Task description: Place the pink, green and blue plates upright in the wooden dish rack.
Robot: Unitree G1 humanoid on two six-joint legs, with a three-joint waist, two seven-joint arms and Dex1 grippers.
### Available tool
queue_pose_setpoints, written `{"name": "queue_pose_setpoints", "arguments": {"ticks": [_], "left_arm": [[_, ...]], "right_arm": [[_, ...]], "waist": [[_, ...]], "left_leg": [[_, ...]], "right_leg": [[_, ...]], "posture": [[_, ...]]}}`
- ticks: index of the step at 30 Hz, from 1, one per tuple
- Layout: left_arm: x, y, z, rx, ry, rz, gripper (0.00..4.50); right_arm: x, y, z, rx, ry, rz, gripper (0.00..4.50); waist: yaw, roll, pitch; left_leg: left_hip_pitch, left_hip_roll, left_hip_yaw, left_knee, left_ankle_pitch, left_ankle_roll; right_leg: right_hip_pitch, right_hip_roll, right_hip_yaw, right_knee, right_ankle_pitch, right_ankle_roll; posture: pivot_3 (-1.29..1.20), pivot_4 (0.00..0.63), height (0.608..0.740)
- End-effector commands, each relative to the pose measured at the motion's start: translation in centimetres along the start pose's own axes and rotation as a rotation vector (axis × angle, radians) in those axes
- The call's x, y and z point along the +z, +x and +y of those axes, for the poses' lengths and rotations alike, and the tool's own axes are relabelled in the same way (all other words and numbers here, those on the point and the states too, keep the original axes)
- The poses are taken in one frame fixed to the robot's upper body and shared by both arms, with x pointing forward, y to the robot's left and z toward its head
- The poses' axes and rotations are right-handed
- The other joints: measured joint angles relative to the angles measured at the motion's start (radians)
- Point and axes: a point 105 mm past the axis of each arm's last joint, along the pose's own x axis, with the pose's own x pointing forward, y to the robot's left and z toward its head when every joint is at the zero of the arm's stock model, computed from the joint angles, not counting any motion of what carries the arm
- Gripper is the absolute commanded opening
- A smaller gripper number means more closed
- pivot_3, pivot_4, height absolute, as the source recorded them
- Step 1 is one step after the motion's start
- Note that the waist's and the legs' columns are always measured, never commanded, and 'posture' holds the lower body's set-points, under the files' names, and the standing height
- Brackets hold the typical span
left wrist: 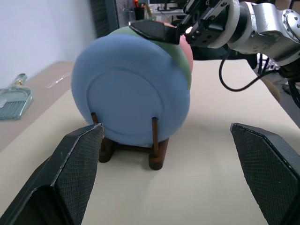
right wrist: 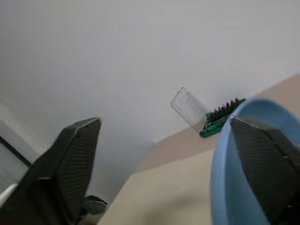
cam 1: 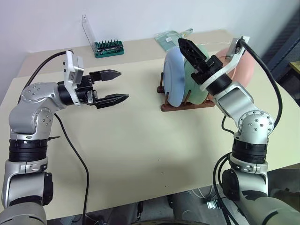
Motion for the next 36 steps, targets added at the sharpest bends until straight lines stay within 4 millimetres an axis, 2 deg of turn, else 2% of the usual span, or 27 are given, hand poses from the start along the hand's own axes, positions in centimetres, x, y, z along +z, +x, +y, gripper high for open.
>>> {"name": "queue_pose_setpoints", "arguments": {"ticks": [1,2,5,8,10,13,14,15,16,17,20,24,27,28,31,36], "left_arm": [[1.2,-0.1,-0.4,-0.022,0.032,-0.032,4.50],[1.1,-0.1,-0.4,-0.021,0.033,-0.031,4.50],[1.5,0.2,-0.2,-0.020,0.042,-0.052,4.50],[1.7,0.5,-0.3,-0.031,0.036,-0.068,4.50],[1.6,0.6,-0.4,-0.039,0.025,-0.074,4.50],[1.2,0.7,-0.7,-0.048,0.013,-0.075,4.50],[1.1,1.0,-0.8,-0.054,0.010,-0.080,4.50],[1.0,1.2,-1.0,-0.058,0.007,-0.085,4.50],[1.0,1.5,-1.1,-0.062,0.002,-0.093,4.50],[1.1,1.7,-1.2,-0.067,-0.003,-0.100,4.50],[1.1,2.0,-1.2,-0.079,0.002,-0.104,4.50],[1.3,2.1,-1.0,-0.106,-0.008,-0.103,4.50],[1.2,2.0,-1.1,-0.118,-0.013,-0.097,4.50],[1.1,1.9,-1.1,-0.119,-0.013,-0.096,4.50],[1.3,1.9,-1.1,-0.120,-0.008,-0.112,4.50],[1.2,1.9,-1.2,-0.114,-0.004,-0.110,4.50]], "right_arm": [[2.3,0.2,2.3,0.088,-0.054,-0.071,4.45],[2.6,0.2,2.6,0.103,-0.070,-0.079,4.45],[5.9,-0.2,5.4,0.216,-0.174,-0.173,4.45],[8.4,-1.2,5.1,0.216,-0.261,-0.208,4.45],[11.5,-2.7,2.5,0.089,-0.451,-0.238,4.45],[14.6,-4.5,-0.7,-0.126,-0.713,-0.239,4.45],[16.4,-6.3,-3.4,-0.325,-0.815,-0.261,4.45],[17.7,-7.9,-5.1,-0.459,-0.884,-0.277,4.45],[17.9,-9.1,-6.1,-0.524,-0.954,-0.260,4.45],[17.9,-10.2,-7.0,-0.574,-0.976,-0.254,4.45],[17.5,-12.8,-9.5,-0.722,-0.983,-0.216,3.58],[16.6,-14.9,-11.5,-0.841,-1.054,-0.125,1.58],[15.3,-14.8,-12.2,-0.831,-1.040,-0.063,0.03],[15.0,-14.8,-12.5,-0.836,-1.028,-0.054,0.03],[12.3,-14.3,-13.7,-0.800,-0.965,0.058,0.03],[9.4,-12.1,-13.1,-0.646,-0.905,0.164,0.03]], "waist": [[0.000,0.000,0.000],[0.000,0.000,0.000],[0.001,0.000,0.000],[0.008,0.000,0.000],[0.016,-0.001,0.000],[0.030,-0.001,0.000],[0.030,-0.001,0.000],[0.033,-0.001,-0.001],[0.033,-0.001,-0.001],[0.033,-0.001,-0.001],[0.026,0.000,-0.001],[0.023,0.000,-0.001],[0.025,0.000,-0.001],[0.025,0.000,-0.001],[0.027,0.000,-0.001],[0.027,0.000,-0.001]], "left_leg": [[0.000,0.000,0.000,0.000,0.000,0.000],[0.000,0.000,0.000,0.000,0.000,0.000],[0.000,0.000,0.000,0.000,0.000,0.000],[0.000,0.000,0.000,0.000,0.000,0.000],[0.000,0.000,-0.001,0.000,0.000,0.000],[0.000,-0.001,0.001,0.001,-0.001,0.001],[0.001,-0.001,0.001,0.001,-0.001,0.001],[0.001,-0.001,0.001,0.001,-0.001,0.001],[0.001,-0.001,0.001,0.001,-0.001,0.001],[0.001,-0.001,0.001,0.001,-0.001,0.001],[0.001,0.000,0.003,0.001,-0.001,0.001],[0.002,0.002,0.007,0.001,-0.001,0.001],[0.002,0.002,0.007,0.001,-0.001,0.001],[0.002,0.002,0.007,0.001,-0.001,0.001],[0.003,0.002,0.007,0.001,-0.001,0.001],[0.002,0.002,0.007,0.001,-0.001,0.001]], "right_leg": [[0.000,0.000,0.000,0.000,0.000,0.000],[0.000,0.000,0.000,0.000,0.000,0.000],[0.000,0.000,0.000,0.000,0.000,0.000],[0.000,0.000,0.000,-0.001,0.000,0.000],[0.001,0.000,-0.001,-0.003,0.000,0.000],[0.002,0.000,-0.001,-0.004,0.000,0.000],[0.002,-0.001,-0.001,-0.004,0.000,0.000],[0.002,0.000,-0.001,-0.004,0.000,0.000],[0.003,-0.001,-0.001,-0.004,0.000,0.000],[0.003,-0.001,-0.001,-0.004,0.000,0.000],[0.003,-0.001,0.000,-0.004,0.000,0.000],[0.002,0.001,0.003,-0.003,0.001,-0.001],[0.002,0.001,0.003,-0.003,0.002,-0.001],[0.002,0.002,0.003,-0.004,0.002,-0.001],[0.003,0.002,0.003,-0.004,0.002,-0.001],[0.003,0.002,0.003,-0.004,0.002,-0.001]], "posture": [[0.00,0.150,0.740],[0.00,0.150,0.740],[0.00,0.150,0.740],[0.00,0.150,0.740],[0.00,0.150,0.740],[0.00,0.150,0.740],[0.00,0.150,0.740],[0.00,0.150,0.740],[0.00,0.150,0.740],[0.00,0.150,0.740],[0.00,0.150,0.740],[0.00,0.150,0.740],[0.00,0.150,0.740],[0.00,0.150,0.740],[0.00,0.150,0.740],[0.00,0.150,0.740]]}}
